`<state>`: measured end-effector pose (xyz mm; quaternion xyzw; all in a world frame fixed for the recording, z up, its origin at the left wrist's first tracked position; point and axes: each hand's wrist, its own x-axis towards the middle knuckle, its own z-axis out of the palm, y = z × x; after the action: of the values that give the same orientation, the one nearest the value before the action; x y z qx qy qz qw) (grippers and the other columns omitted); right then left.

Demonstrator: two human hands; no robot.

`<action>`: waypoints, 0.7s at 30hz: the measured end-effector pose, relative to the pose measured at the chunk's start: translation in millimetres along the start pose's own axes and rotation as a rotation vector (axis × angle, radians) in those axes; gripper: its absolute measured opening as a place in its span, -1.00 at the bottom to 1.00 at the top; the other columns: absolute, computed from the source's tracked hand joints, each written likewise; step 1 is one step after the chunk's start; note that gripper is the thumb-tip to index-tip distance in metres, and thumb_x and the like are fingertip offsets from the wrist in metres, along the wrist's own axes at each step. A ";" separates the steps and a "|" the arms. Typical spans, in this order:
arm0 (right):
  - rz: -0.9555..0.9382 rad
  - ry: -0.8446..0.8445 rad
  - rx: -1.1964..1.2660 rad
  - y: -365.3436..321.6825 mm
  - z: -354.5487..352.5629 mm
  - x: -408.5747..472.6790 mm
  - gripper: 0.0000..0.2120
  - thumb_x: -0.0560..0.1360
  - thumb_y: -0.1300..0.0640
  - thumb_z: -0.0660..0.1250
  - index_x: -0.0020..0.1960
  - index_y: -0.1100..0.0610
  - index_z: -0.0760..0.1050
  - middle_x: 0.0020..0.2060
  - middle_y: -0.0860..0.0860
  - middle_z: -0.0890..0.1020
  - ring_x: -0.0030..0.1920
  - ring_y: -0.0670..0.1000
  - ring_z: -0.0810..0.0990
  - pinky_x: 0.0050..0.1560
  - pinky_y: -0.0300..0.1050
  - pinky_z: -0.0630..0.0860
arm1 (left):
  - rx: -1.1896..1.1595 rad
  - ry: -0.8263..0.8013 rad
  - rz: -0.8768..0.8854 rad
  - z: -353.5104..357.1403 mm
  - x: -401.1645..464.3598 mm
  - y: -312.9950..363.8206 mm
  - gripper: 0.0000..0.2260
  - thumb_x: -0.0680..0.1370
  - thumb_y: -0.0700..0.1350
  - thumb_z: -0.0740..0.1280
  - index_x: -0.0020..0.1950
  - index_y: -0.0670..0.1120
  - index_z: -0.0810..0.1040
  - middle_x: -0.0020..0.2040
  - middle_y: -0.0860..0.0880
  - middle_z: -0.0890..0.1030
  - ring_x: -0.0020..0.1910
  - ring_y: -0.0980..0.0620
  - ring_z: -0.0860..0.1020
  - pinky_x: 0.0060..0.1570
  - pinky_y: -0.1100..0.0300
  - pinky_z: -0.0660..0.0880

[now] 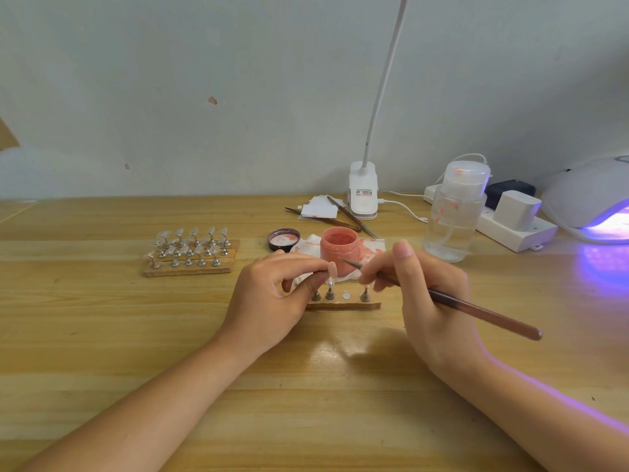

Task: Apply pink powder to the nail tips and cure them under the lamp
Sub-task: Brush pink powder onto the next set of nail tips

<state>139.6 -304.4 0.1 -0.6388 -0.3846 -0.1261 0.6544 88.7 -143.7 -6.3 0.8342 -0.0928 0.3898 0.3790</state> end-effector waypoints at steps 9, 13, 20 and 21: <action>-0.012 -0.005 0.006 -0.3 0.7 0.3 -0.56 0.53 -0.01 0.06 -0.31 0.19 0.56 -0.41 0.02 0.60 -0.35 -0.07 0.55 -0.27 -0.24 0.48 | 0.007 -0.004 -0.016 -1.2 -0.2 0.5 -0.89 0.39 -0.12 0.38 -0.13 0.06 0.61 -0.27 0.12 0.62 -0.41 0.15 0.36 -0.35 0.33 0.35; 0.100 -0.025 0.058 -1.0 0.1 -1.3 -0.54 0.52 -0.05 0.12 -0.40 0.16 0.55 -0.48 0.08 0.59 -0.43 -0.09 0.53 -0.32 -0.28 0.45 | 0.008 0.006 -0.017 -0.4 -0.4 0.3 -0.91 0.39 -0.11 0.39 -0.14 0.04 0.62 -0.32 0.15 0.59 -0.43 0.18 0.33 -0.32 0.35 0.34; 0.064 -0.035 0.038 -1.0 0.6 -0.6 -0.57 0.52 -0.04 0.13 -0.36 0.15 0.56 -0.43 0.08 0.60 -0.39 -0.06 0.54 -0.29 -0.24 0.47 | -0.001 0.012 -0.016 -0.4 -0.5 -1.3 -0.89 0.39 -0.12 0.38 -0.12 0.05 0.61 -0.28 0.25 0.58 -0.41 0.21 0.37 -0.30 0.35 0.35; 0.096 -0.042 0.052 -1.1 0.3 -1.1 -0.55 0.52 -0.06 0.14 -0.39 0.16 0.56 -0.45 0.10 0.60 -0.41 -0.07 0.53 -0.30 -0.26 0.46 | -0.009 0.014 -0.016 -0.4 -0.6 -1.5 -0.89 0.40 -0.12 0.37 -0.11 0.05 0.61 -0.28 0.27 0.58 -0.40 0.20 0.38 -0.29 0.34 0.36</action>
<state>138.0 -304.7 0.2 -0.6417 -0.3705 -0.0712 0.6677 88.7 -142.4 -7.4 0.8303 -0.0852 0.3922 0.3865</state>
